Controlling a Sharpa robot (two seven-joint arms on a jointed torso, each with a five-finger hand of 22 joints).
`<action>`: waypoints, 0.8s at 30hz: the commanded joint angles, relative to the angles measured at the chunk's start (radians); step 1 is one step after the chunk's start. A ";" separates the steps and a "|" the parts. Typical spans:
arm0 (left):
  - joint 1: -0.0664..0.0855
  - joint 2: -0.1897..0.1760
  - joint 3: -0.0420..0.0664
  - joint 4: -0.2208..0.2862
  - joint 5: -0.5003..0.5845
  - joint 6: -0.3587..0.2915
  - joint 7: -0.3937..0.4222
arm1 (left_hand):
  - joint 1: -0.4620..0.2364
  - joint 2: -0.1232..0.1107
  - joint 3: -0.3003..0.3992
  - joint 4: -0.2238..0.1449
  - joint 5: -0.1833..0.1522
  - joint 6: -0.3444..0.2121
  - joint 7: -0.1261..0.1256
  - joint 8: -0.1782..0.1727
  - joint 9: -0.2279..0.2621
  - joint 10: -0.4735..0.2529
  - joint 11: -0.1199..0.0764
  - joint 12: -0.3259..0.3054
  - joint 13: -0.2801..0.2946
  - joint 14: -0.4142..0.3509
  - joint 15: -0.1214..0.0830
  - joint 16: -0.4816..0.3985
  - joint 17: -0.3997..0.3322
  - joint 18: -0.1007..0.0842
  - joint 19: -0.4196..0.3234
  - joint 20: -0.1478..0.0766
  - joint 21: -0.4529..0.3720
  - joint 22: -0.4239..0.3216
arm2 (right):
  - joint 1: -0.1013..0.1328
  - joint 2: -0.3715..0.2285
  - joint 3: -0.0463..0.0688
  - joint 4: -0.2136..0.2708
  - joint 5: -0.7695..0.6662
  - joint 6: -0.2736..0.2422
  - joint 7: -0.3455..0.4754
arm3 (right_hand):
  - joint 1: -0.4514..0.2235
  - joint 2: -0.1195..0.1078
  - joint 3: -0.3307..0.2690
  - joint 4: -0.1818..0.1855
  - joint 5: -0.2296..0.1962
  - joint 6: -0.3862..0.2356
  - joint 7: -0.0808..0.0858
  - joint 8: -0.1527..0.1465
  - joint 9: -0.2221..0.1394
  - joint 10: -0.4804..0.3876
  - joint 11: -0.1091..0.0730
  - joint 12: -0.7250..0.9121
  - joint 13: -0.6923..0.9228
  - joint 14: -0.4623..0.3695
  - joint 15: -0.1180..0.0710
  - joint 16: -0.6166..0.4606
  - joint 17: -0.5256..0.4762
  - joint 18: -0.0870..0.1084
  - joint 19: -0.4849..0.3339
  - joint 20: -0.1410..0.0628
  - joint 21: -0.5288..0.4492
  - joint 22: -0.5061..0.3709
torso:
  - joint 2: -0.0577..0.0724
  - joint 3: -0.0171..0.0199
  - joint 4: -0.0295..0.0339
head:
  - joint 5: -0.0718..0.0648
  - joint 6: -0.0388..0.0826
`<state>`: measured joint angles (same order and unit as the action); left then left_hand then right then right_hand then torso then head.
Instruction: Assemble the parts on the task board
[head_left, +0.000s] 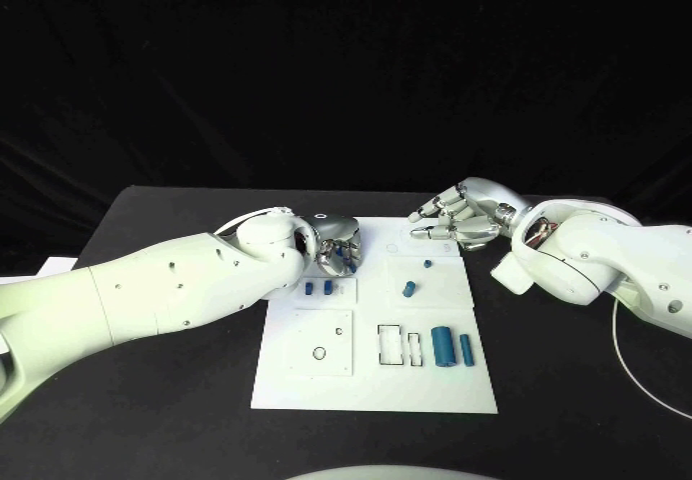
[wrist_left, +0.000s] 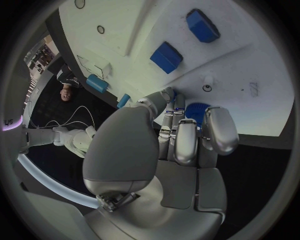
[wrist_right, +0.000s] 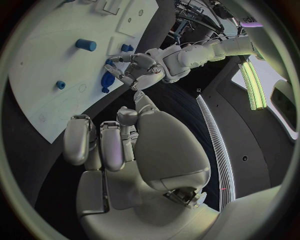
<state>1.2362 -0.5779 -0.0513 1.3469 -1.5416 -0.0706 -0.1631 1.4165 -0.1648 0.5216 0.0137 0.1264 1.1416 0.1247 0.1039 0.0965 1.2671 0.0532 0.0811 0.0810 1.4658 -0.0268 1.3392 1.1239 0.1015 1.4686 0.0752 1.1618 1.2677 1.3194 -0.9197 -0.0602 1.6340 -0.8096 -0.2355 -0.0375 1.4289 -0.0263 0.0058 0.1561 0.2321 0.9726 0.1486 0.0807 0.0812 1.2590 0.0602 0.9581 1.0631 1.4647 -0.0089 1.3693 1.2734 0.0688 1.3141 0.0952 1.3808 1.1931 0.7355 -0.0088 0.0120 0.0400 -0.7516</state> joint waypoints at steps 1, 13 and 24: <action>0.000 -0.013 0.006 0.018 0.031 -0.036 0.016 | -0.005 0.002 -0.002 -0.007 -0.005 0.005 0.000 0.003 0.000 0.006 0.002 -0.002 -0.001 0.029 -0.003 0.004 -0.001 -0.017 0.017 -0.006 -0.003 0.001 | -0.001 0.001 0.000 0.000 -0.003 0.015 0.010 | -0.004 0.002 0.002 0.002 0.007 0.009 -0.001 -0.001 0.001 -0.003 -0.002 0.006 0.001 0.041 -0.006 -0.004 0.000 0.016 -0.005 0.001 -0.006 0.000 | -0.001 -0.0006 0.0003 | -0.001 0.003; 0.001 -0.106 0.051 0.103 0.128 -0.053 0.000 | -0.008 0.001 -0.002 -0.007 -0.005 0.005 0.003 0.000 -0.001 0.005 0.004 -0.006 -0.002 0.029 -0.002 0.005 0.000 -0.017 0.017 -0.006 -0.002 0.002 | -0.001 0.001 0.000 -0.003 -0.002 0.016 0.010 | -0.004 0.002 0.002 0.002 0.007 0.009 -0.001 -0.001 0.001 -0.003 -0.002 0.006 0.001 0.041 -0.006 -0.004 0.000 0.016 -0.005 0.001 -0.006 0.000 | -0.001 -0.0003 0.0011 | 0.000 0.012; 0.001 -0.160 0.056 0.110 0.150 -0.021 -0.022 | -0.011 0.000 -0.002 -0.007 -0.005 0.006 0.005 -0.001 -0.001 0.005 0.006 -0.008 -0.002 0.030 -0.001 0.007 0.002 -0.017 0.017 -0.006 -0.003 0.001 | -0.001 -0.002 0.000 -0.002 -0.002 0.016 0.009 | -0.004 0.002 0.002 0.002 0.007 0.009 -0.001 -0.001 0.001 -0.003 -0.002 0.006 0.001 0.041 -0.006 -0.004 0.000 0.016 -0.005 0.001 -0.006 0.000 | -0.001 -0.0005 0.0022 | 0.004 0.010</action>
<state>1.2368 -0.7384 0.0042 1.4557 -1.4159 -0.1085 -0.1749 1.4166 -0.1648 0.5186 0.0107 0.1265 1.1438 0.1269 0.1034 0.0954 1.2670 0.0533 0.0774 0.0803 1.4658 -0.0268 1.3430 1.1253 0.1015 1.4686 0.0752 1.1617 1.2684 1.3193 -0.9216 -0.0602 1.6309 -0.8095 -0.2334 -0.0367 1.4291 -0.0265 0.0058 0.1561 0.2321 0.9726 0.1486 0.0807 0.0813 1.2590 0.0602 0.9581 1.0629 1.4647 -0.0089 1.3693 1.2734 0.0689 1.3141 0.0952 1.3808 1.1932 0.7349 -0.0083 0.0138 0.0419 -0.7400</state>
